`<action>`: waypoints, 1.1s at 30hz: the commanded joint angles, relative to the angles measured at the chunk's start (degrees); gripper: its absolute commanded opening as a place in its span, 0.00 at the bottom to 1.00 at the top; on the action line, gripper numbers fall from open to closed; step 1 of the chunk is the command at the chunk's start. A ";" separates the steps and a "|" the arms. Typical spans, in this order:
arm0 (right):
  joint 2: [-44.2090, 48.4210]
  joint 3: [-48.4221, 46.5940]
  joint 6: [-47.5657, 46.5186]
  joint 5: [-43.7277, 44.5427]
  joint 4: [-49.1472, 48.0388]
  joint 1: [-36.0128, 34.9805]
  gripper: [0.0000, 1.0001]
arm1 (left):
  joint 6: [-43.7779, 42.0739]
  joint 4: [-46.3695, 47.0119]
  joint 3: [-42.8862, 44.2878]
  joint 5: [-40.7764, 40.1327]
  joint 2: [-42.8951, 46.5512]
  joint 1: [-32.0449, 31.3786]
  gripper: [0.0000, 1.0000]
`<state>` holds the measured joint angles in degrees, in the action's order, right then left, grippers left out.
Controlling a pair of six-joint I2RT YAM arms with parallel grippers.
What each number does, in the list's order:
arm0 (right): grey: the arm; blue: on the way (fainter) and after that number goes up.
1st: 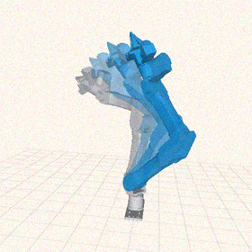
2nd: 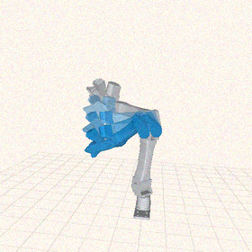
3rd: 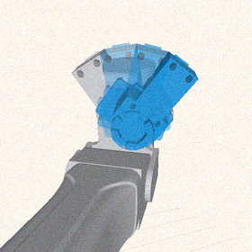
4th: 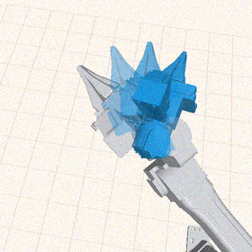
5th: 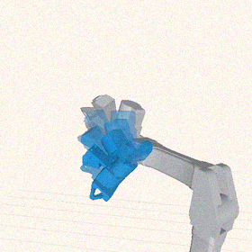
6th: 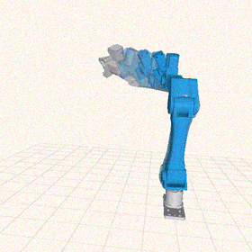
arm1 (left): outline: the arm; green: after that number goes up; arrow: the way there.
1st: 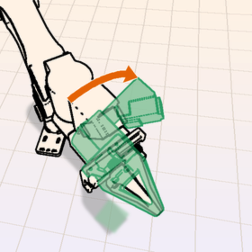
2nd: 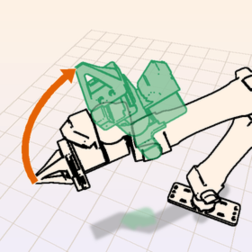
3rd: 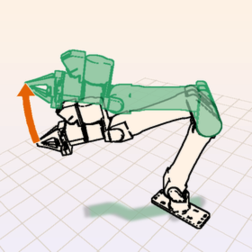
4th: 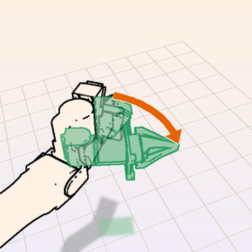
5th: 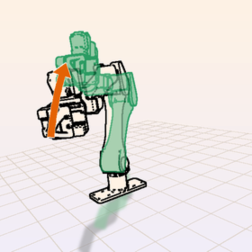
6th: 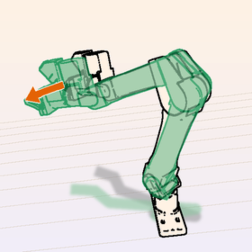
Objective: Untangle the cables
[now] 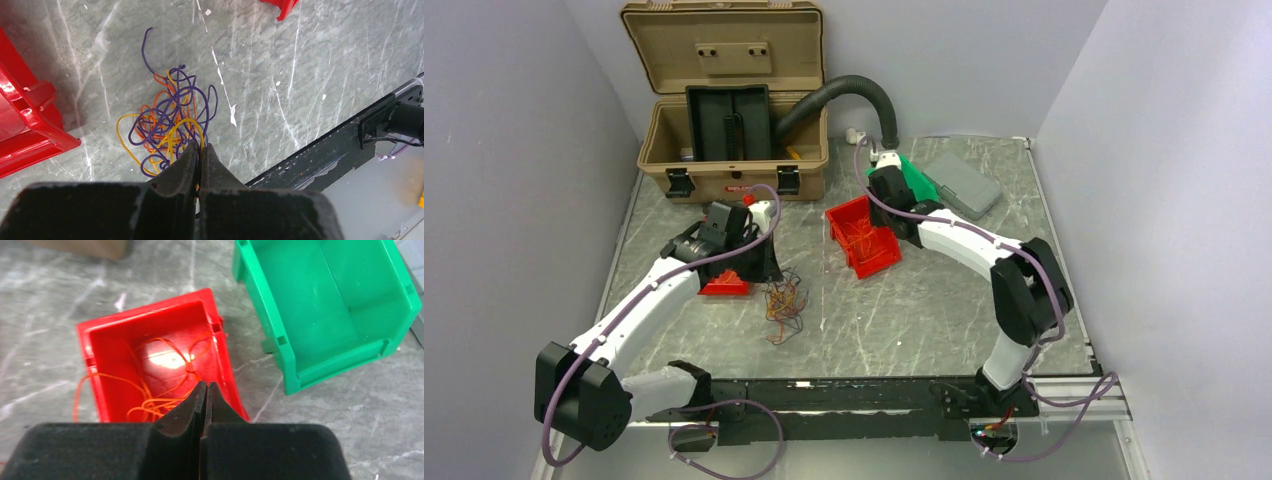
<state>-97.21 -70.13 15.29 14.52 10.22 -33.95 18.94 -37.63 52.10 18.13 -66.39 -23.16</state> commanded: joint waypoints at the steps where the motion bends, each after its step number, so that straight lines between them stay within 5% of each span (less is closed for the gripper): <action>1: -2.41 -0.28 -2.85 7.62 -2.62 -1.54 0.00 | -1.57 0.21 2.60 1.01 -0.13 -0.31 0.00; 18: -9.03 -4.11 -3.00 6.80 1.02 -5.41 0.01 | -2.75 1.26 2.33 3.94 -0.09 -1.09 0.00; 21: -4.94 -4.03 -3.14 6.07 1.40 -5.41 0.10 | -2.92 1.55 2.14 4.76 0.03 -1.51 0.00; 27: 1.66 -4.83 -2.59 3.97 6.30 -5.42 0.40 | -2.95 2.34 2.25 5.61 0.30 -3.20 0.00; 30: 5.51 -3.40 -2.12 1.83 7.75 -5.38 0.63 | -2.94 2.30 2.71 5.60 0.24 -4.04 0.00; 33: 10.94 0.32 -2.53 -4.65 7.73 -5.42 0.73 | -3.02 2.44 3.24 6.38 0.13 -5.06 0.00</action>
<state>-92.90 -72.31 12.86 17.12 16.53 -39.46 17.17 -37.28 52.80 22.22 -67.66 -27.03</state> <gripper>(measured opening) 0.700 0.059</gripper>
